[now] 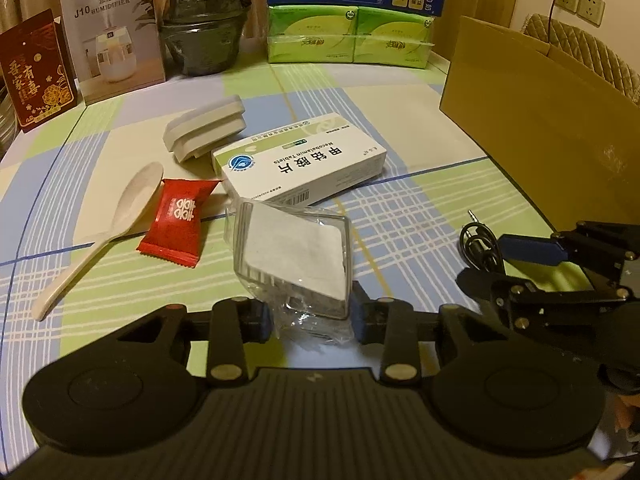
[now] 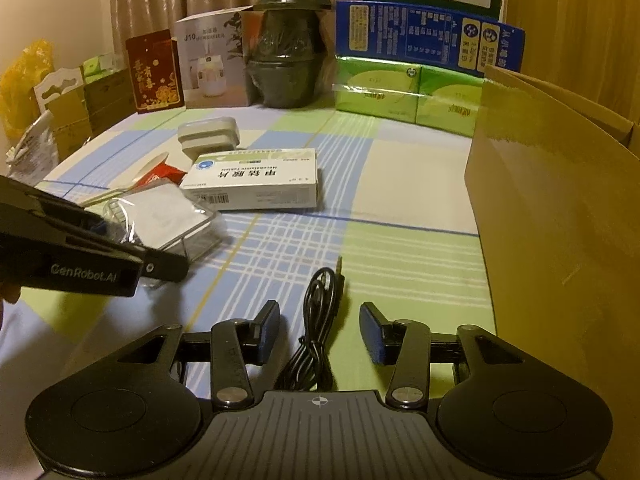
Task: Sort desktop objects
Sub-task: 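Lift the cable and bagged pad and carry both over the cardboard box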
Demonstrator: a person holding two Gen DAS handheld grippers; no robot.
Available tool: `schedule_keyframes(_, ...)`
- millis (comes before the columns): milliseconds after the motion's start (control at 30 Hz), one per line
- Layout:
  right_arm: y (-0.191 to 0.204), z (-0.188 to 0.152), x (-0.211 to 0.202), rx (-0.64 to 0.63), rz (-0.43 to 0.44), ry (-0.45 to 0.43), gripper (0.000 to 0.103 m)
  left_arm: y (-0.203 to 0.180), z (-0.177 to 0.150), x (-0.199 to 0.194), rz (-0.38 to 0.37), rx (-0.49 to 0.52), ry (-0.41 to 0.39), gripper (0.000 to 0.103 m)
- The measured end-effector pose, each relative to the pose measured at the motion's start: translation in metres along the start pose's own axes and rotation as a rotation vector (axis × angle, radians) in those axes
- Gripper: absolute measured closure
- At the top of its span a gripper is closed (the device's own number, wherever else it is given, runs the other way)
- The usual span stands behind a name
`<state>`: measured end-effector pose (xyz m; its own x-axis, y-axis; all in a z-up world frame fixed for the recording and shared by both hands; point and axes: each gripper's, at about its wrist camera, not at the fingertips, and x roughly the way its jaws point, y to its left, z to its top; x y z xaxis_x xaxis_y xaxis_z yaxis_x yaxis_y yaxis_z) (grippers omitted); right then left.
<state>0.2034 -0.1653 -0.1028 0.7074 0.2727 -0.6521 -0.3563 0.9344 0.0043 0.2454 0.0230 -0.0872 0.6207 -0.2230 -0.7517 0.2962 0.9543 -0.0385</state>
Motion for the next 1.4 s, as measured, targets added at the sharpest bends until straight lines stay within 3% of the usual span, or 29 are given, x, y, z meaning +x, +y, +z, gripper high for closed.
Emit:
schedule_keyframes(33, 0.000, 0.000, 0.000, -0.002, -0.003, -0.004, 0.080, 0.000, 0.000, 0.000, 0.001, 0.000, 0.000, 0.072)
schedule_keyframes(100, 0.001, 0.000, -0.001, -0.006, -0.005, -0.004, 0.089, -0.001, 0.000, 0.000, 0.004, 0.005, -0.002, 0.072)
schedule_keyframes(367, 0.001, -0.003, -0.013, 0.016, 0.017, 0.012, 0.092, -0.005, -0.004, -0.005, 0.013, 0.010, -0.014, 0.073)
schedule_keyframes(733, 0.005, -0.015, -0.054, 0.060, 0.011, 0.018, 0.092, -0.027, -0.018, -0.040, 0.006, 0.052, -0.030, 0.074)
schedule_keyframes(1400, -0.012, -0.019, -0.181, 0.146, -0.034, -0.036, 0.092, -0.102, -0.048, -0.153, -0.014, -0.092, -0.104, 0.074)
